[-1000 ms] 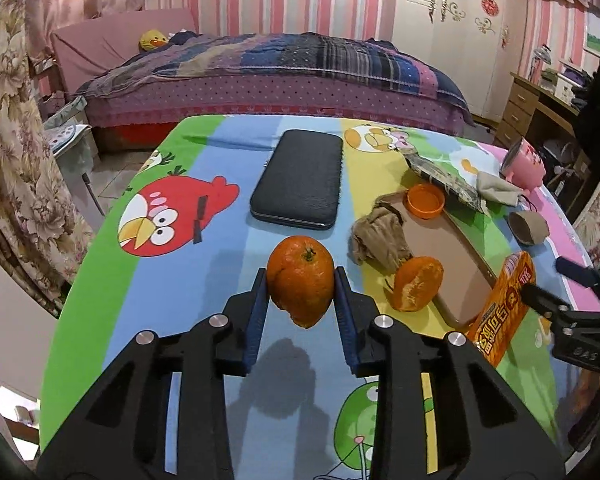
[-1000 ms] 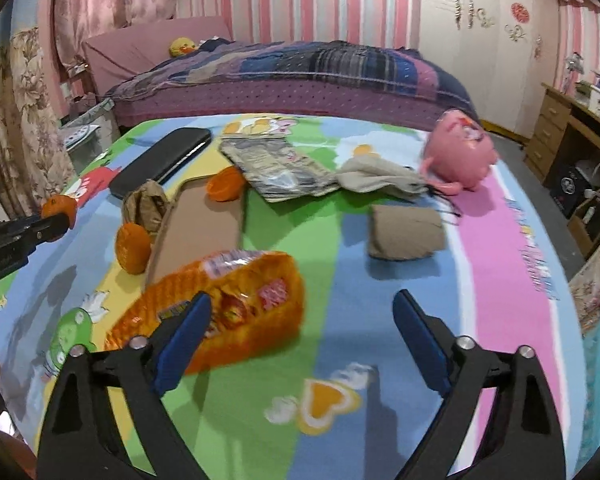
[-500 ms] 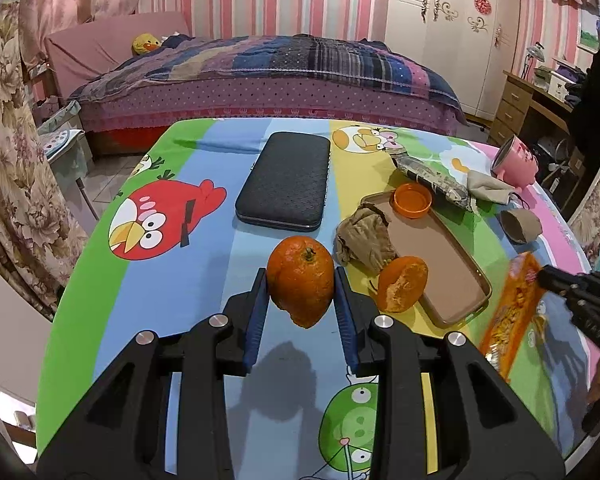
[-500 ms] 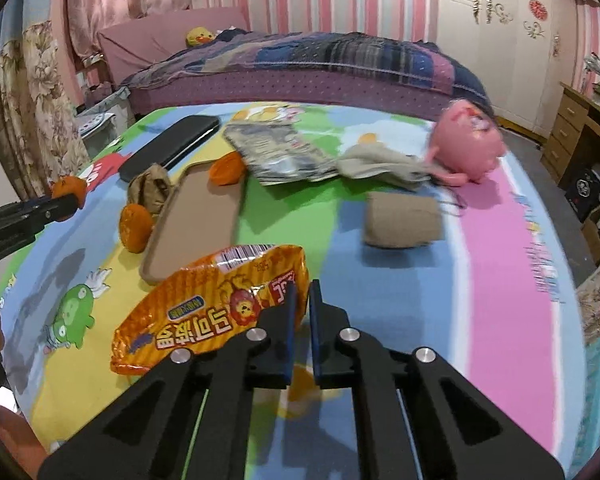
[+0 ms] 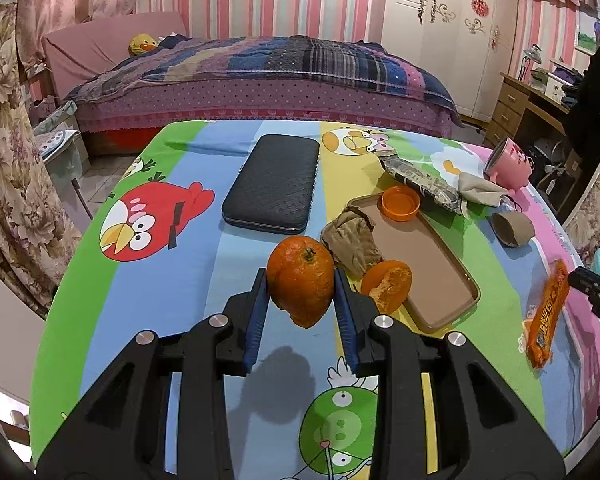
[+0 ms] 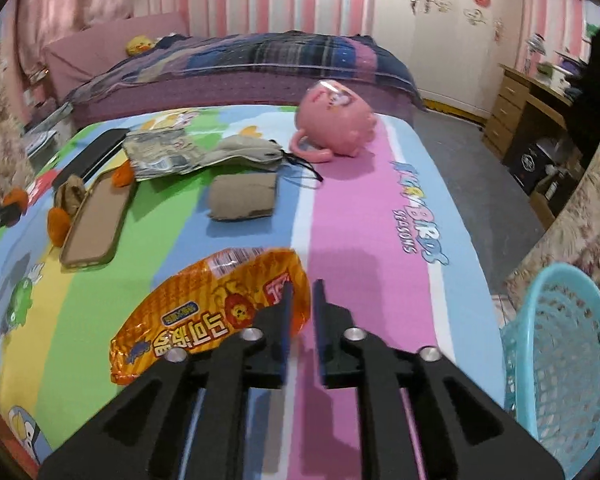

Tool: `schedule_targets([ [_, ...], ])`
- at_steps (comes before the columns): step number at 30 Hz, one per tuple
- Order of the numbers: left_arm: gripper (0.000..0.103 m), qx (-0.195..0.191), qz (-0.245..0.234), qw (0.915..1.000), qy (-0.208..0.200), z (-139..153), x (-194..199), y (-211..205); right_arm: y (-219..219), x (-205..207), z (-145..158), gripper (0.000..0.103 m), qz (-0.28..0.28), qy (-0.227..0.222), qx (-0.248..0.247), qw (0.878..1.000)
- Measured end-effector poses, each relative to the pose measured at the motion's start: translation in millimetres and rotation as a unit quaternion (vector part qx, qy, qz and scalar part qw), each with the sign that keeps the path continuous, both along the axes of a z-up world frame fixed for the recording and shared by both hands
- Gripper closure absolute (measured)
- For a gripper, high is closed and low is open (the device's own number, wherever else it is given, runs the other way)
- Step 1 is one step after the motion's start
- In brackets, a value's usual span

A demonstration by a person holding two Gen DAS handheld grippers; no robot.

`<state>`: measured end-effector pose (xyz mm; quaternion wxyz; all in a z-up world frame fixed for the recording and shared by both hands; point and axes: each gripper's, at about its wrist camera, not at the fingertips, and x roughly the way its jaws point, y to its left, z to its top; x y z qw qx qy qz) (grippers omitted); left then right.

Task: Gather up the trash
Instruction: 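Grasp the orange with the left tool while the right tool grasps the orange snack wrapper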

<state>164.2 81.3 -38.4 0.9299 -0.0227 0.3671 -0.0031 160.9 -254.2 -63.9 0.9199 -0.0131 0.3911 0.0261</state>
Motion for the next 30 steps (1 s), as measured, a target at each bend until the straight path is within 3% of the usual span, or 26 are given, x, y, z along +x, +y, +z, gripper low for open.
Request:
schedule_targets([
  [1, 0.072, 0.001, -0.001, 1.0, 0.0, 0, 0, -1, 1, -1, 0, 0.038, -0.003, -0.003, 0.003, 1.0],
  [4, 0.072, 0.002, -0.003, 1.0, -0.002, 1, 0, -3, 9, -1, -2, 0.036, -0.004, 0.0, 0.004, 1.0],
  [10, 0.072, 0.003, -0.003, 1.0, -0.002, 1, -1, -4, 25, 10, -25, 0.032, -0.016, 0.048, 0.018, 0.999],
  [13, 0.072, 0.002, -0.003, 1.0, -0.001, 1, -1, -4, 25, 9, -27, 0.024, -0.017, 0.048, 0.037, 0.998],
  [18, 0.072, 0.009, -0.008, 0.9999, 0.001, 0, -1, -12, 28, 9, -27, 0.025, 0.001, 0.047, 0.059, 0.997],
  [24, 0.072, 0.014, -0.012, 0.9998, 0.001, -1, -1, -17, 43, 10, -27, 0.058, 0.029, 0.038, 0.015, 0.999],
  [26, 0.072, 0.014, -0.013, 0.9998, 0.001, -1, -1, -17, 42, 10, -25, 0.079, 0.031, 0.035, 0.014, 0.999],
  [28, 0.072, 0.015, -0.015, 0.9998, 0.0, -1, -1, -18, 39, 9, -24, 0.093, 0.031, 0.031, 0.012, 0.999],
  [30, 0.072, 0.016, -0.017, 0.9997, -0.002, 0, -1, -21, 32, 7, -20, 0.096, 0.03, 0.026, 0.023, 0.999],
])
